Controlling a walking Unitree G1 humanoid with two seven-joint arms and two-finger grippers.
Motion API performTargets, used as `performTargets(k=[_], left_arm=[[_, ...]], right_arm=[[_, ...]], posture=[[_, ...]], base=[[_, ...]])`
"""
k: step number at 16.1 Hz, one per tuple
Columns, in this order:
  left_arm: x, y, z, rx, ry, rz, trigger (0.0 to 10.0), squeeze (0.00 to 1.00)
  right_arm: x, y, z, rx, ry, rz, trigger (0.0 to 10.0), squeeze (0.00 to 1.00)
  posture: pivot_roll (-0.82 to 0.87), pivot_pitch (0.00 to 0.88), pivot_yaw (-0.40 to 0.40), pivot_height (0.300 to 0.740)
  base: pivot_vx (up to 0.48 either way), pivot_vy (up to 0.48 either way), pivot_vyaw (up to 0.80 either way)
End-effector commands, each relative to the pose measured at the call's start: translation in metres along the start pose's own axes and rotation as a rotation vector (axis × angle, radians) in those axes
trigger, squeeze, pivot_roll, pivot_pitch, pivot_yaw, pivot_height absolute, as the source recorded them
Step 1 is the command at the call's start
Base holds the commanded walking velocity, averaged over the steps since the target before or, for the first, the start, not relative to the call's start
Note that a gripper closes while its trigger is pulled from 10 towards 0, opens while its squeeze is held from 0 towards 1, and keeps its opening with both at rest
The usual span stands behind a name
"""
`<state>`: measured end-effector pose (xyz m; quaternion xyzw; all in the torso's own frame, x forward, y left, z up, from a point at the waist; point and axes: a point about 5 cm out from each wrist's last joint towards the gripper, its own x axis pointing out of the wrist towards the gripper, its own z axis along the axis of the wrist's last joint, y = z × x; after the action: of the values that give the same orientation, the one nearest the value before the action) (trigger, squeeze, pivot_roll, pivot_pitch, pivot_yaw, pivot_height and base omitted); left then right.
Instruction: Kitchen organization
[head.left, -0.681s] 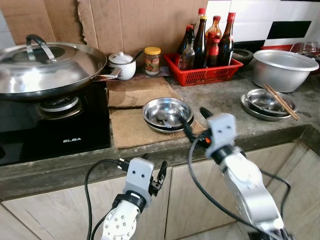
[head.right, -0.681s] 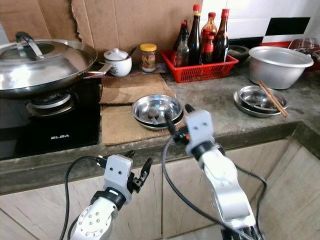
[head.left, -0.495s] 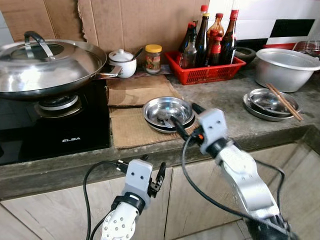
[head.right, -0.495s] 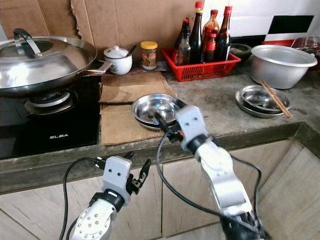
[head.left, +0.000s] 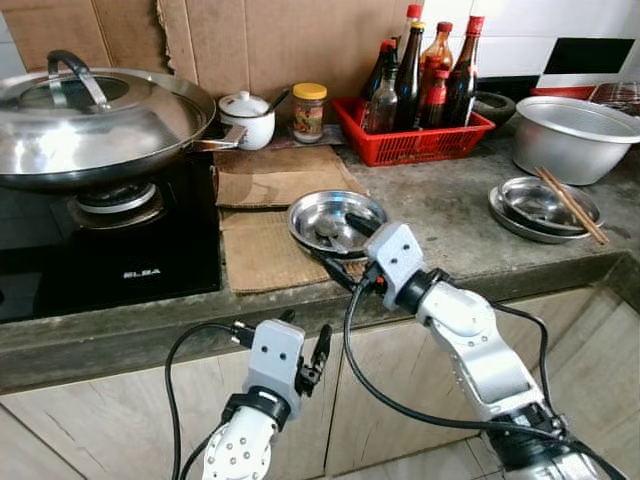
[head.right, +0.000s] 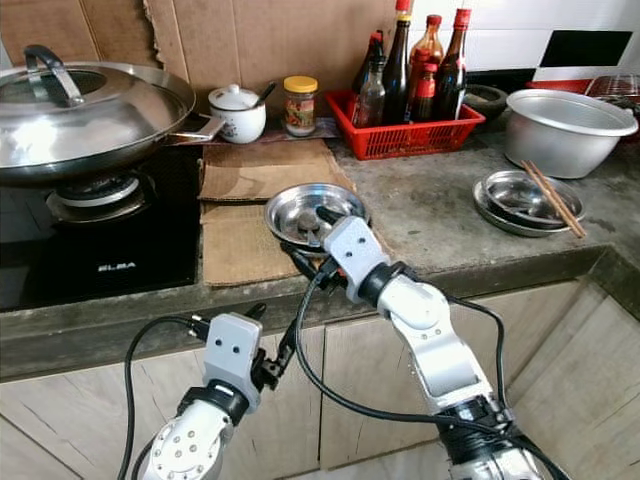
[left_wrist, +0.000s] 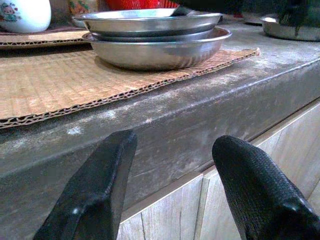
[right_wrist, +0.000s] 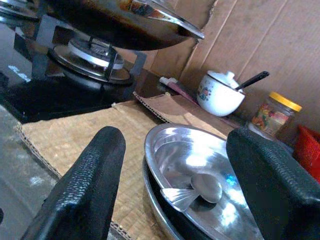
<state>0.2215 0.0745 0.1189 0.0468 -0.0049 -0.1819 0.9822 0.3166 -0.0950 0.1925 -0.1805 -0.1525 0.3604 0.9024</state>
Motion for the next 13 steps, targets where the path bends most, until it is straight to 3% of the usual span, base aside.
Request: performTargets(k=[1, 6, 9, 10, 12, 13], left_arm=[[-0.001, -0.002, 0.006, 0.002, -0.025, -0.002, 10.0, 0.0], [0.0, -0.007, 0.031, -0.011, -0.186, -0.027, 10.0, 0.0], [0.0, -0.006, 0.028, -0.014, -0.163, -0.031, 10.0, 0.0], [-0.001, -0.006, 0.026, -0.012, -0.159, -0.028, 10.0, 0.0], [-0.001, -0.006, 0.026, -0.012, -0.16, -0.029, 10.0, 0.0], [-0.001, -0.006, 0.026, -0.012, -0.159, -0.028, 10.0, 0.0]], right_arm=[[0.003, -0.003, 0.002, -0.045, -0.007, 0.021, 10.0, 0.0], [0.007, -0.01, -0.012, -0.153, 0.063, 0.031, 10.0, 0.0], [0.008, -0.012, -0.015, -0.168, 0.069, 0.025, 10.0, 0.0], [0.009, -0.013, -0.016, -0.173, 0.068, 0.023, 8.4, 0.0], [0.01, -0.014, -0.017, -0.178, 0.065, 0.021, 1.6, 0.0], [0.01, -0.015, -0.017, -0.18, 0.062, 0.02, 0.0, 0.0]], posture=[[0.09, 0.028, -0.065, 0.74], [0.1, 0.031, -0.072, 0.74], [0.1, 0.03, -0.076, 0.74], [0.1, 0.027, -0.073, 0.74], [0.1, 0.027, -0.078, 0.74], [0.1, 0.025, -0.077, 0.74]], base=[[0.0, 0.0, 0.0], [0.0, 0.0, 0.0], [0.0, 0.0, 0.0], [0.0, 0.0, 0.0], [0.0, 0.0, 0.0], [0.0, 0.0, 0.0]])
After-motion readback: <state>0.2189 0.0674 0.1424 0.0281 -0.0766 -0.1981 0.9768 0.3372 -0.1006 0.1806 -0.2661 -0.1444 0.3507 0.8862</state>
